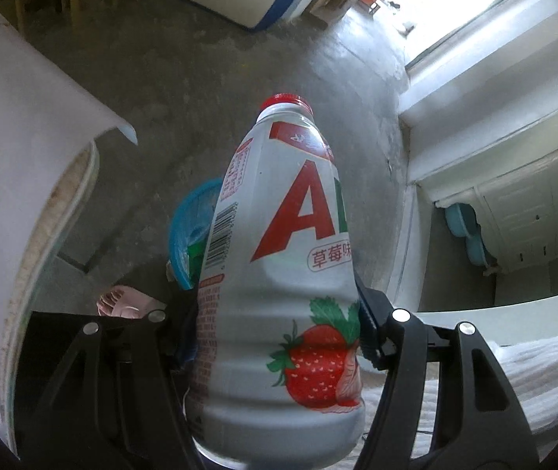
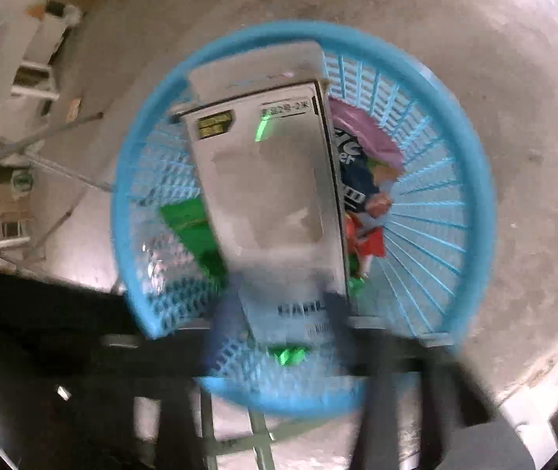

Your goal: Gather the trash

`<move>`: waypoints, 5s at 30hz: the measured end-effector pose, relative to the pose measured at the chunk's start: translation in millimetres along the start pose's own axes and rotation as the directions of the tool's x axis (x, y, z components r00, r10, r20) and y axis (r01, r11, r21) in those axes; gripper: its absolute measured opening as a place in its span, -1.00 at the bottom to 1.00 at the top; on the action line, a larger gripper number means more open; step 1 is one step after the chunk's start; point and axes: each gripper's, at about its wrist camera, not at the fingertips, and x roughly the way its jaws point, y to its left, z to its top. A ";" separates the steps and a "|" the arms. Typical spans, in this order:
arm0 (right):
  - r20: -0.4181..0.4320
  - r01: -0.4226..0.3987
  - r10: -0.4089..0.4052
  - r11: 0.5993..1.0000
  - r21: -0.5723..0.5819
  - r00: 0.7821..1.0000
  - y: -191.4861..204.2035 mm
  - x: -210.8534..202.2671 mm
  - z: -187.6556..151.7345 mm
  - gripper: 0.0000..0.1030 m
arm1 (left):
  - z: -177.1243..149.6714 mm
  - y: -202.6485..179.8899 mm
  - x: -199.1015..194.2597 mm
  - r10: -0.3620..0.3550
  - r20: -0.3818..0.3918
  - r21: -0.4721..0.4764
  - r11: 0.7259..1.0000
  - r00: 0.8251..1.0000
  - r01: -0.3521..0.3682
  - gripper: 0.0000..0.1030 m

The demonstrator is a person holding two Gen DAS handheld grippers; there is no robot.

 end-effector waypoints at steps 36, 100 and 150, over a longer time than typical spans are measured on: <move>0.188 -0.076 0.046 0.984 0.159 0.981 -79.1 -184.5 -3.1 0.25 | 46.9 -6.1 200.8 0.314 -0.170 0.253 0.930 0.934 -0.267 0.65; 0.571 0.380 -0.515 0.857 0.348 0.639 50.0 -159.8 -148.2 0.85 | -117.9 -43.5 84.8 0.544 0.241 -0.160 0.839 0.804 -0.520 0.84; 0.545 0.417 -0.536 0.844 0.337 0.644 52.0 -144.8 -139.2 0.85 | -119.7 -38.0 83.2 0.523 0.242 -0.169 0.852 0.817 -0.495 0.84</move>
